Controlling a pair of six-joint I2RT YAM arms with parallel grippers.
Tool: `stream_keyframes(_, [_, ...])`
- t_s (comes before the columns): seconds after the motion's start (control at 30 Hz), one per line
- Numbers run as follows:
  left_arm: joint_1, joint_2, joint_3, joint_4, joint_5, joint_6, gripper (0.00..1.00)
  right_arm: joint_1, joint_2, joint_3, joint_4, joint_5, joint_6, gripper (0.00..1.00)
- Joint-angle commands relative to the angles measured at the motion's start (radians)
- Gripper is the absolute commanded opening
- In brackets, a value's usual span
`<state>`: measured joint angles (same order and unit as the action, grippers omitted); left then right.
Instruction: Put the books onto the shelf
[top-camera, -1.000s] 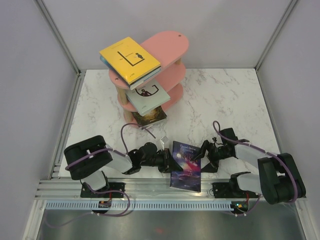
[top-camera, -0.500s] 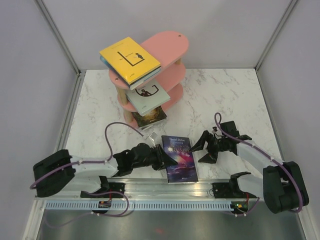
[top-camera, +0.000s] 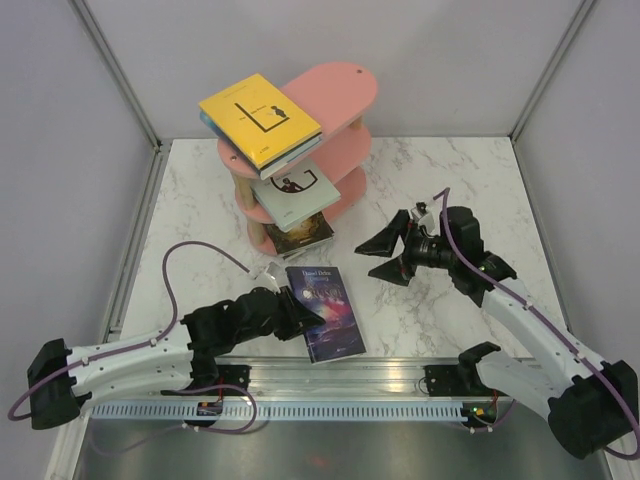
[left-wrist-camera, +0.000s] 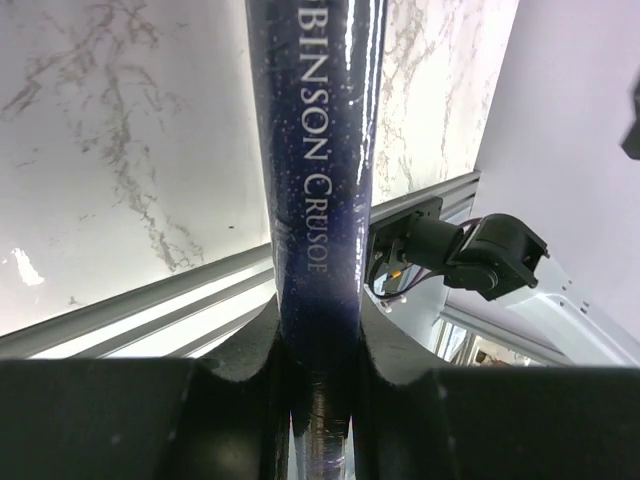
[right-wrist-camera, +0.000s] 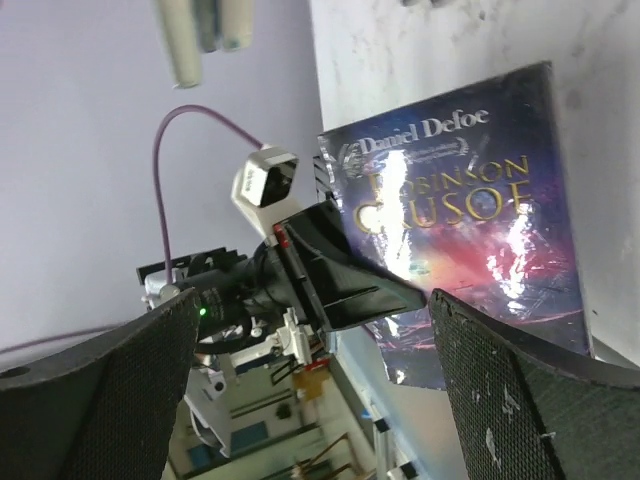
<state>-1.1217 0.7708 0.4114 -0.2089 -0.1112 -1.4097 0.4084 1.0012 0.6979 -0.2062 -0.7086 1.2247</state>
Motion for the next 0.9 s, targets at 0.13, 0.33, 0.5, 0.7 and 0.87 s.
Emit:
stream_keyframes(0.13, [-0.012, -0.097, 0.079, 0.091, -0.108, -0.086, 0.02, 0.004, -0.105, -0.038, -0.267, 0.066, -0.108, 0.98])
stream_keyframes(0.33, [-0.018, -0.123, 0.084, 0.161, -0.097, -0.109, 0.02, 0.007, -0.110, 0.043, -0.505, 0.139, -0.269, 0.98])
stream_keyframes(0.5, [-0.021, -0.173, 0.023, 0.355, -0.140, -0.158, 0.02, 0.020, -0.136, 0.020, -0.469, 0.120, -0.214, 0.98])
stream_keyframes(0.7, [-0.023, -0.116, 0.061, 0.419, -0.139, -0.150, 0.02, 0.047, -0.179, -0.018, -0.325, 0.069, -0.041, 0.98])
stream_keyframes(0.87, [-0.049, -0.079, 0.009, 0.624, -0.197, -0.173, 0.02, 0.070, -0.188, 0.047, -0.291, 0.080, 0.053, 0.98])
